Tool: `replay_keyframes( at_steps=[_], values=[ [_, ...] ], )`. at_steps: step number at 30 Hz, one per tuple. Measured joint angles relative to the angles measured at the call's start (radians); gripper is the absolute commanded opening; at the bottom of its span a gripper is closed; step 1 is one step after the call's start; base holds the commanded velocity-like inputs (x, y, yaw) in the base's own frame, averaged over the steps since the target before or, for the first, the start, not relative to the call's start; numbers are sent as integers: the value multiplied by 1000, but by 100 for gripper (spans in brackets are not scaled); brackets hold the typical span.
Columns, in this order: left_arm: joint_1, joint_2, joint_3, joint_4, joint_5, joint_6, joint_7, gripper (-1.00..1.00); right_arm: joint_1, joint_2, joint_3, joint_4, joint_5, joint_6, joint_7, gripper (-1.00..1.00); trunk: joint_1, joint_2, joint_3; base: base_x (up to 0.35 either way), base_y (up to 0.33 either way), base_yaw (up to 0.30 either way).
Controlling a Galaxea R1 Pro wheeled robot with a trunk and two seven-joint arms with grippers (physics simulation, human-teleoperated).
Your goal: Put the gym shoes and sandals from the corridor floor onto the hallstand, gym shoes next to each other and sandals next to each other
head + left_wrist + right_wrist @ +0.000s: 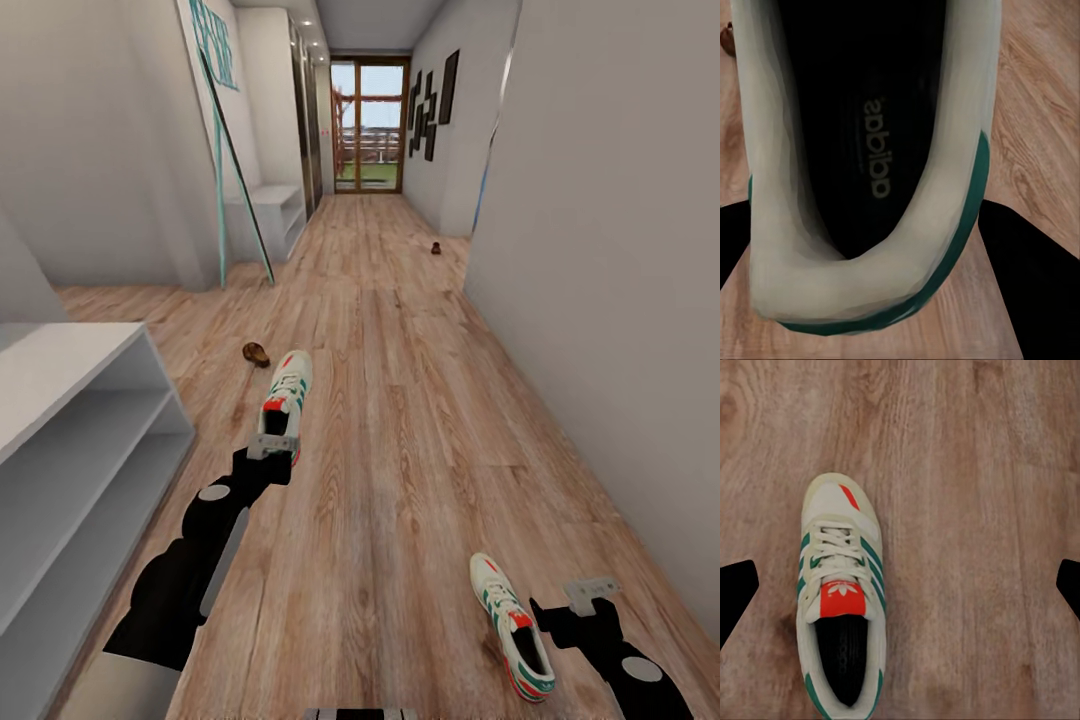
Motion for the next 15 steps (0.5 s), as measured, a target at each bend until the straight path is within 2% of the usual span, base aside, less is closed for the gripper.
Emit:
replay_keyframes(
  at_steps=[9, 15],
  values=[
    [-3, -9, 0, 61, 3, -6, 0, -100, 0, 2, 0, -48, 0, 13, 1, 100, 4, -2, -36, 0, 0, 0],
    [-9, -13, -1, 70, 1, -5, 8, -100, -2, 5, 2, -41, -1, 11, 2, 100, 7, -4, -59, 0, 0, 0]
  ],
)
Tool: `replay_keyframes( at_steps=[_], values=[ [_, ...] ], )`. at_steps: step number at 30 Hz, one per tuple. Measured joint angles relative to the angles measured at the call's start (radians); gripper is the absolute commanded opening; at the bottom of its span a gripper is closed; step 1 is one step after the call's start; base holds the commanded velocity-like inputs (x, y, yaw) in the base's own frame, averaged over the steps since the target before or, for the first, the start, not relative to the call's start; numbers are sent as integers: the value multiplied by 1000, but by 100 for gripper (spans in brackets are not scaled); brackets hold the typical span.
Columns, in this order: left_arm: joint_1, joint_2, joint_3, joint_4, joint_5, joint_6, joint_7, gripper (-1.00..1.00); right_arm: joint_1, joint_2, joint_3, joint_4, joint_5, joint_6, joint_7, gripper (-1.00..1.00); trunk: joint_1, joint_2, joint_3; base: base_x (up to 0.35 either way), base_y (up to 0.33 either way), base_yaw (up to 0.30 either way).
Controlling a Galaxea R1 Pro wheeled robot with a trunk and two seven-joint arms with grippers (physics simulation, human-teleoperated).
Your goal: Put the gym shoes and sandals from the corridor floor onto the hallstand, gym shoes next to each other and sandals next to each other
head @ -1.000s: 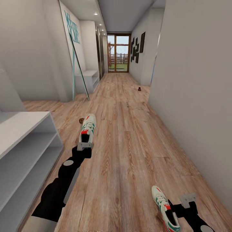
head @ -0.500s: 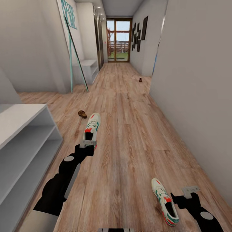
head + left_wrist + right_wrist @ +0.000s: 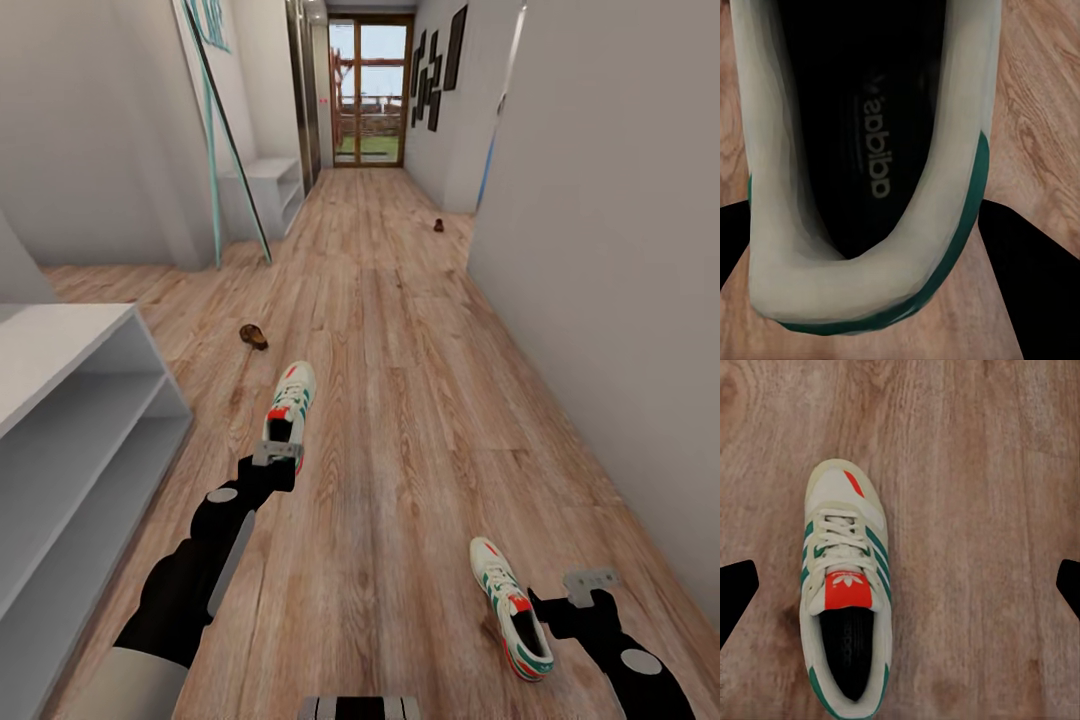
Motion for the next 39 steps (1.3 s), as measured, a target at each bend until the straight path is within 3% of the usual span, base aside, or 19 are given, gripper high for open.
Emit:
replay_keyframes(
  at_steps=[3, 6, 8, 11, 14, 22, 29, 39],
  values=[
    [-14, 0, 0, 2, -1, 1, 1, -100, -29, 2, 2, -17, -1, 3, 0, 100, 1, -1, -12, 0, 0, 0],
    [-25, -1, -1, 2, 1, 1, 0, -100, -107, 3, 3, -24, -1, 7, 5, 100, 3, -1, -23, 0, 0, 0],
    [-29, -3, -1, 2, 2, 1, -1, -100, -160, 4, 4, -14, 0, 15, 32, 100, 4, -2, -31, 0, 0, 0],
    [-32, -8, -2, 2, 3, 1, -3, -100, -185, 5, 4, 27, 2, 27, 84, 100, 5, -3, -43, 0, 0, 0],
    [-37, -10, -2, 2, 3, 1, -6, -100, -193, 5, 3, 107, 4, 27, 124, 100, 6, -3, -54, 0, 0, 0],
    [-70, -16, -4, -6, 4, 1, -7, -100, -197, -1, 0, 340, 6, -13, 143, 100, 10, -5, -85, 0, 0, 0],
    [-71, -35, -5, -10, 4, 2, -7, -100, -198, -2, 2, 374, 7, -63, 144, 100, 13, -7, -115, 0, 0, 0],
    [-67, -36, -4, -11, 3, 2, -7, -100, -198, -3, -2, 371, 8, -115, 143, 100, 17, -9, -160, 0, 0, 0]
  ],
)
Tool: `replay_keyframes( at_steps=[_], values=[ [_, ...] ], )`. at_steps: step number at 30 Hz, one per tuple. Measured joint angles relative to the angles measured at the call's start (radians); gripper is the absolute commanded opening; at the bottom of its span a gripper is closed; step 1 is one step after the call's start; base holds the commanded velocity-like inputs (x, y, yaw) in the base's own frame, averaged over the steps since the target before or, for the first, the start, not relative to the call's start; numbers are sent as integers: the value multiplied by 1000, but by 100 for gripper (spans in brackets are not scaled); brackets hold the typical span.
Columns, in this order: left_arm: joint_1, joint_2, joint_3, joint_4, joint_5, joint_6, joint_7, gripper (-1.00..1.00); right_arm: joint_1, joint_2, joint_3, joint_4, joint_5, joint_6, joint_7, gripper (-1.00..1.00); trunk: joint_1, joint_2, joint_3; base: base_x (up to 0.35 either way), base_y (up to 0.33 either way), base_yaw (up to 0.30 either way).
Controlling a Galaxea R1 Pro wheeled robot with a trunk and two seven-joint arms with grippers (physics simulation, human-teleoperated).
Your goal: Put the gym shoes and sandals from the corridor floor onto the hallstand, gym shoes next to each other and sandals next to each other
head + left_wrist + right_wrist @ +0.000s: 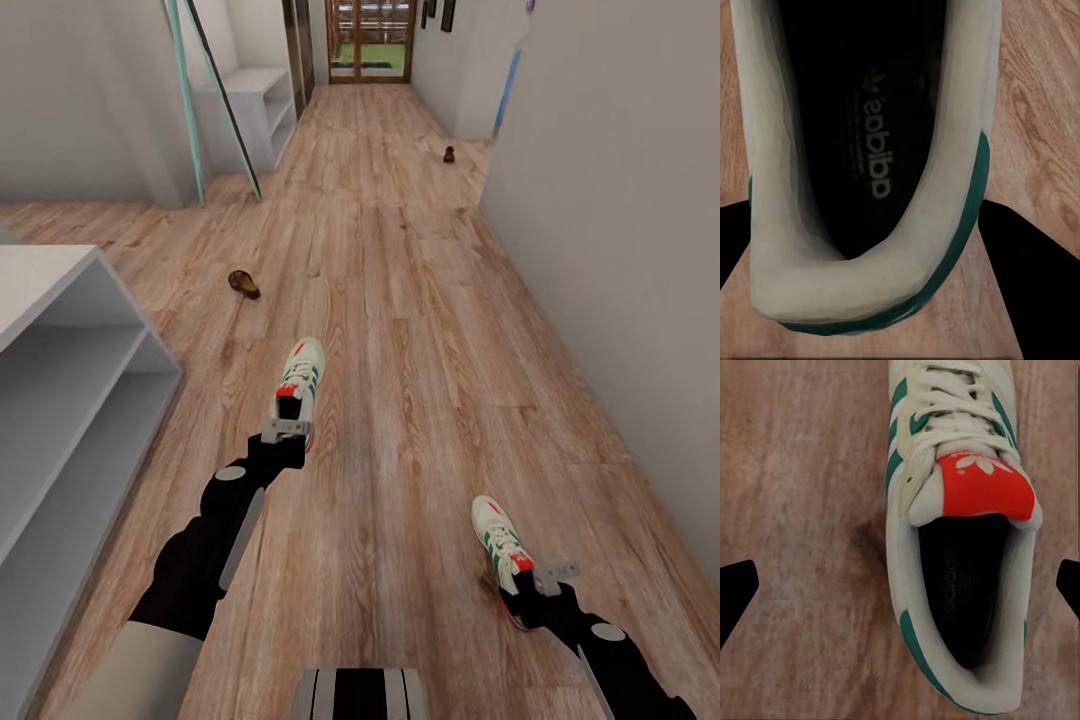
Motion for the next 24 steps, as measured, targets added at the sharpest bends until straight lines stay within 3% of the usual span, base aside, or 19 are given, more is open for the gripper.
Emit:
replay_keyframes(
  at_steps=[5, 7, 10, 18, 24],
  values=[
    [4, 1, 0, 0, -3, -1, 0, -100, 0, -13, -1, 0, 2, -91, 0, 100, 0, 0, -2, 0, 0, 0],
    [5, 3, 0, 0, -4, -1, 0, -100, 0, -51, -1, 5, 1, -158, 1, 100, 0, 0, -2, 0, 0, 0],
    [5, 3, 0, -1, -4, -2, 0, -100, 0, -62, 0, 6, -2, -180, 0, 100, 0, 0, -2, 0, 0, 0],
    [5, 4, 1, -2, -4, -1, 0, -100, 0, -61, 0, 9, -4, -187, -1, 100, 0, 0, -2, 0, 0, 0],
    [6, 4, 1, -2, -1, -2, 0, -100, 0, -54, 0, 71, -6, -199, -2, 100, 0, 0, -2, 0, 0, 0]
  ],
)
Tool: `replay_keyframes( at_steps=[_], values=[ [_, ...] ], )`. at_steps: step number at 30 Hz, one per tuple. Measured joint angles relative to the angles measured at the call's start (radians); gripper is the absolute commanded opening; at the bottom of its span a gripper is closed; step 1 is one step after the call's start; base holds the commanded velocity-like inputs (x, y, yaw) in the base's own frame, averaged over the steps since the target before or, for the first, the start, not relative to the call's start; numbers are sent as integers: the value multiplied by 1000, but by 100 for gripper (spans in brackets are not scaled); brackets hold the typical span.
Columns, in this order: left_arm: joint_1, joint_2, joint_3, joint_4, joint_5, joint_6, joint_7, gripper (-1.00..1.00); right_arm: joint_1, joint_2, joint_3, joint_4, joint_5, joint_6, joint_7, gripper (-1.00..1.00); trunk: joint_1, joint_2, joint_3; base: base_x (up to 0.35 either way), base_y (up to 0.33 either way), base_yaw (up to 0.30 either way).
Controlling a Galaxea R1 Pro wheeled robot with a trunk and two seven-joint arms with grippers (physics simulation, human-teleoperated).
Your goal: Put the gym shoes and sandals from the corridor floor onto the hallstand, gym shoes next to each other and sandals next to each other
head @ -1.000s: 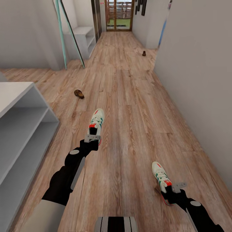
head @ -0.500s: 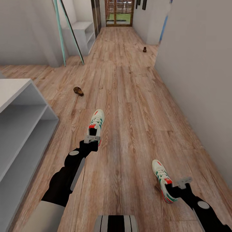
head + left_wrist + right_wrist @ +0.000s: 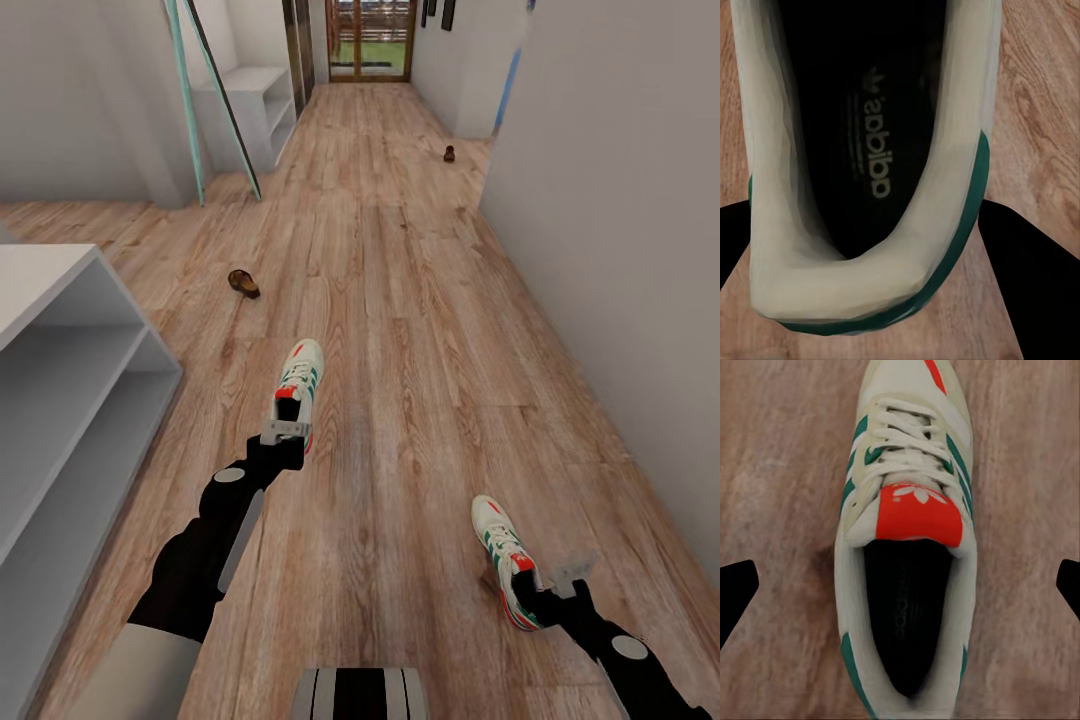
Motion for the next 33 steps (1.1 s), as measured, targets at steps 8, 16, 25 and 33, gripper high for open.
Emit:
replay_keyframes(
  at_steps=[8, 16, 25, 33],
  values=[
    [-1, 0, 1, 0, 1, 0, 0, -100, 0, 17, 1, 88, -9, -148, -2, 100, 0, 0, 0, 0, 0, 0],
    [-1, 0, 1, 0, 2, 0, -2, -100, 0, 22, 1, 102, -95, -183, -2, 100, 1, -1, -12, 0, 0, 5],
    [-1, -2, -1, 0, 2, -3, -2, -100, 0, 22, -2, 100, -120, -186, -2, 100, 4, -2, -43, 0, 0, 78],
    [-1, -1, -2, -25, 1, -1, 0, -100, 0, 20, -3, 94, -122, -186, -2, 100, 4, -2, -44, 0, 0, 9]
  ],
)
